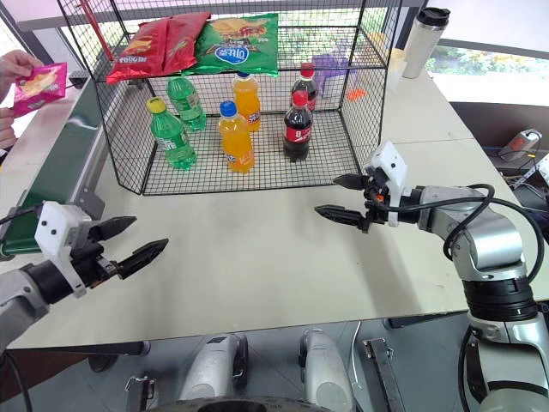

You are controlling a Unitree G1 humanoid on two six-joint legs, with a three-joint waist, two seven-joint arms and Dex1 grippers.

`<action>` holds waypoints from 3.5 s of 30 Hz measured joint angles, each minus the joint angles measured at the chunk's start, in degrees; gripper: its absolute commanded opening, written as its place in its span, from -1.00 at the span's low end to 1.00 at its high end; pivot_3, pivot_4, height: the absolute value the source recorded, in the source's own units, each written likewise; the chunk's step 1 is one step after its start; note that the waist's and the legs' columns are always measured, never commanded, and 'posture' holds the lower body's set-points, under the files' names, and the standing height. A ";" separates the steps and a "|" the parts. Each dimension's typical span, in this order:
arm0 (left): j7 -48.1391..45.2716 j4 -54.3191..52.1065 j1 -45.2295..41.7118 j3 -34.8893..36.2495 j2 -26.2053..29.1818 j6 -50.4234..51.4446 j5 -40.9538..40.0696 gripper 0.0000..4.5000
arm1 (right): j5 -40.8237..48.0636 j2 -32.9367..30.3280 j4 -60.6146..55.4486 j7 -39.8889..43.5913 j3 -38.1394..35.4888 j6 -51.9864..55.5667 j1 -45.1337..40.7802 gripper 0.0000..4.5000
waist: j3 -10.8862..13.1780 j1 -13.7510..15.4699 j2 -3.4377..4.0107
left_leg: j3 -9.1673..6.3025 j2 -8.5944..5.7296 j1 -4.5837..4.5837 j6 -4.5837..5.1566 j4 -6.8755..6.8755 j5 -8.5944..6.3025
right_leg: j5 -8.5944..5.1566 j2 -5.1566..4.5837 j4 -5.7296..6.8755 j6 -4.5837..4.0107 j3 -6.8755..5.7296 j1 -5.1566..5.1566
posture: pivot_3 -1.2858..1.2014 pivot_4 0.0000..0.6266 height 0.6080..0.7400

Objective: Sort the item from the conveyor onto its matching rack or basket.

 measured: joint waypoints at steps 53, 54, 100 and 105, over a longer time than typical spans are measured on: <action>1.96 -0.03 -1.84 0.80 -1.63 -0.09 0.34 0.97 | -2.85 1.41 3.22 -0.08 2.29 -4.98 -0.49 0.99 | 0.00 -0.01 0.00 | 0.00 0.00 0.00 0.00 0.01 0.00 | 0.00 0.00 0.01 0.00 0.00 0.01 | 0.03 -0.52 1.00; 2.06 -0.02 -2.07 0.79 -1.73 -0.11 0.36 0.97 | -2.85 1.64 3.22 -0.05 2.32 -5.00 -0.49 0.99 | 0.00 0.00 0.00 | 0.00 0.00 0.00 0.00 0.01 0.00 | 0.01 0.01 0.01 0.00 0.00 0.01 | 0.03 -0.52 1.00; 13.78 30.25 -2.46 -5.21 16.68 -37.80 74.20 0.97 | 9.74 15.66 1.33 -5.36 2.01 5.67 -14.31 0.99 | 0.00 -0.25 0.08 | 0.29 0.04 -0.07 -0.04 -0.43 -0.03 | 0.06 -0.15 -0.08 -0.01 -0.02 -0.31 | 0.03 -0.52 1.00; 14.69 33.28 -4.99 -8.19 15.50 -38.28 76.50 0.97 | 9.50 14.76 1.25 -5.42 2.02 5.67 -14.08 0.99 | 0.00 -0.24 0.07 | 0.29 0.04 -0.06 -0.03 -0.43 -0.02 | 0.11 -0.14 -0.01 0.09 -0.02 -0.32 | 0.03 -0.52 1.00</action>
